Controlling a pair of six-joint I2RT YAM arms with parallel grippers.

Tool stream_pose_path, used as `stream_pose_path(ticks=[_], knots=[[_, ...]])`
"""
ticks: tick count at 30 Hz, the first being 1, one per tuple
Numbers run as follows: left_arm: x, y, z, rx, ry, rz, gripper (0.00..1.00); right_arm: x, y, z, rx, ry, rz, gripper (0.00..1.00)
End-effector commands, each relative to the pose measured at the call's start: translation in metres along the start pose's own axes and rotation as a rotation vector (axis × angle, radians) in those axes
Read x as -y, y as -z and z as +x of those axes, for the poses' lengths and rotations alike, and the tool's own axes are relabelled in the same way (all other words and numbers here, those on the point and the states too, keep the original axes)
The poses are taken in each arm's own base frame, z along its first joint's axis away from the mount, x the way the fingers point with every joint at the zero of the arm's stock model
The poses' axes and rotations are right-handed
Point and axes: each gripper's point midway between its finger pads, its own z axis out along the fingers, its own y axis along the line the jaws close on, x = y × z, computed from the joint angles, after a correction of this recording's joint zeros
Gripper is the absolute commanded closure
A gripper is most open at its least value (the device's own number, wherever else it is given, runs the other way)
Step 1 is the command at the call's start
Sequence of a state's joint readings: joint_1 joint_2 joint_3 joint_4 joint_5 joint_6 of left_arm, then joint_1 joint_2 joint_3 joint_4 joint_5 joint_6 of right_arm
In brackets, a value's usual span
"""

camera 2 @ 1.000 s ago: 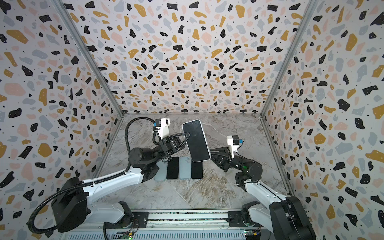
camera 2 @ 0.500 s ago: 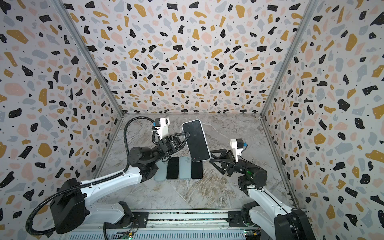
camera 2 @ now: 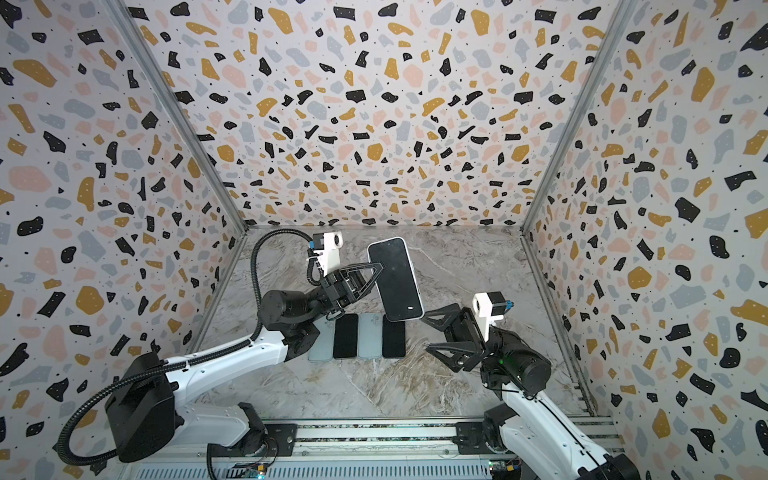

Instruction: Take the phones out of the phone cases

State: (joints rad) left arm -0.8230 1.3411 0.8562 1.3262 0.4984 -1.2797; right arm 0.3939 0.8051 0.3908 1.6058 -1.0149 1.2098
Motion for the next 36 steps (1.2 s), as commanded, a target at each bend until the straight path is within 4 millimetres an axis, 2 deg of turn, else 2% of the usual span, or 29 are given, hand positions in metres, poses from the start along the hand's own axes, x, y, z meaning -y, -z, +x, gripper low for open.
stream_pose_path(ticks=[1,5,14,17,21,26,30,36], knots=[[0.036,-0.004,-0.011,0.023,-0.065,0.122,1.00,-0.006,-0.008,-0.017,0.024,0.079,-0.020,0.31],[0.038,-0.005,-0.011,0.019,-0.061,0.139,1.00,0.009,-0.011,-0.018,0.009,0.076,0.030,0.31],[0.035,-0.016,-0.010,-0.012,-0.065,0.160,1.00,0.025,-0.010,-0.025,0.016,0.084,0.077,0.35],[0.033,-0.027,-0.014,-0.028,-0.075,0.169,1.00,0.038,-0.004,-0.036,0.034,0.095,0.133,0.35],[0.025,-0.048,-0.028,-0.057,-0.102,0.175,1.00,0.051,0.001,-0.058,0.050,0.127,0.175,0.34],[0.021,-0.070,-0.048,-0.101,-0.105,0.264,1.00,0.067,0.008,-0.082,0.042,0.163,0.223,0.33],[0.019,-0.083,-0.056,-0.134,-0.078,0.345,1.00,0.070,0.016,-0.096,0.052,0.177,0.224,0.32],[0.000,-0.092,-0.056,-0.145,-0.067,0.316,1.00,0.056,0.012,-0.092,0.041,0.199,0.156,0.32]])
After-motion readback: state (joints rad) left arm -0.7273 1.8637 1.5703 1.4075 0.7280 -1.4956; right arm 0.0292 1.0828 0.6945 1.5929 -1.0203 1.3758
